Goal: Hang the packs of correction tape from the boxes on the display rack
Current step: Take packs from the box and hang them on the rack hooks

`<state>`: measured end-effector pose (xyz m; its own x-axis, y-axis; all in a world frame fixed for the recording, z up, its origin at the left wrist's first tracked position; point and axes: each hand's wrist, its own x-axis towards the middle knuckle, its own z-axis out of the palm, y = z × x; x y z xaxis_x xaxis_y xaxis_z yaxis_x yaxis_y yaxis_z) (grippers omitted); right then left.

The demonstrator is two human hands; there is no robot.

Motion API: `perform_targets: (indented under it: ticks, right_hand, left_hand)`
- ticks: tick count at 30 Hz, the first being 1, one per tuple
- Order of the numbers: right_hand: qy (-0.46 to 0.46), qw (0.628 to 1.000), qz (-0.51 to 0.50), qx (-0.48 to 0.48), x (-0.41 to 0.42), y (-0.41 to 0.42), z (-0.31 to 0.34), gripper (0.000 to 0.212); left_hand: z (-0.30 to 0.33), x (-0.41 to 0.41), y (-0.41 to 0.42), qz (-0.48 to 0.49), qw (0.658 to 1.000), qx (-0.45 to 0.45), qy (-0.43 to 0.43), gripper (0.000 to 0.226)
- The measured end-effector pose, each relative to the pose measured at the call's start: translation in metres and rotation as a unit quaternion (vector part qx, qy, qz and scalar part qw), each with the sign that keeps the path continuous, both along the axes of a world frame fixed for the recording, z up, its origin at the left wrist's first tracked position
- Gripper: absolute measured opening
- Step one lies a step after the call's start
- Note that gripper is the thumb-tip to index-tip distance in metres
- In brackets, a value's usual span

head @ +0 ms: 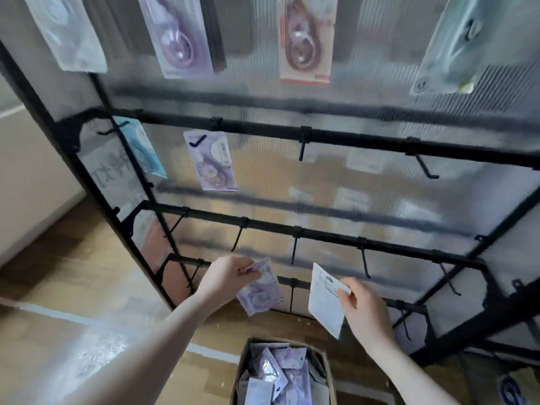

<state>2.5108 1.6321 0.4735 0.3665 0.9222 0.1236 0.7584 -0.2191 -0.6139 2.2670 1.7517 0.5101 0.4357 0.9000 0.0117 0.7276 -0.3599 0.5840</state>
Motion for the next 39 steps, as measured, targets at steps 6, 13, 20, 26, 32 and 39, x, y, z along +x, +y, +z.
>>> perform_targets:
  ticks: [6,13,20,26,32,39]
  right_hand:
    - [0.009,0.998,0.011,0.059,0.004,0.008,0.069,0.007]
    - [0.02,0.995,0.018,0.101,0.006,0.018,0.125,0.008]
    - [0.025,0.989,0.051,0.136,-0.001,0.019,0.173,0.005]
    - [0.018,0.985,0.062,0.16,-0.005,0.028,0.196,0.005]
    - [0.013,0.986,0.062,0.155,-0.001,0.034,0.191,0.002]
    - [0.004,0.99,0.053,0.134,-0.017,0.045,0.18,0.002]
  left_hand:
    - [0.068,0.012,-0.005,0.001,1.0,0.024,-0.01,0.036]
    - [0.132,0.014,-0.009,0.031,0.999,0.025,-0.017,0.034]
    - [0.171,0.003,-0.008,0.019,0.998,0.012,-0.052,0.026]
    - [0.194,0.001,-0.006,0.024,0.997,0.065,-0.028,0.025]
    - [0.203,-0.011,-0.003,0.042,0.992,0.118,0.0,0.016]
    - [0.198,-0.034,0.006,0.052,0.987,0.142,-0.055,0.006]
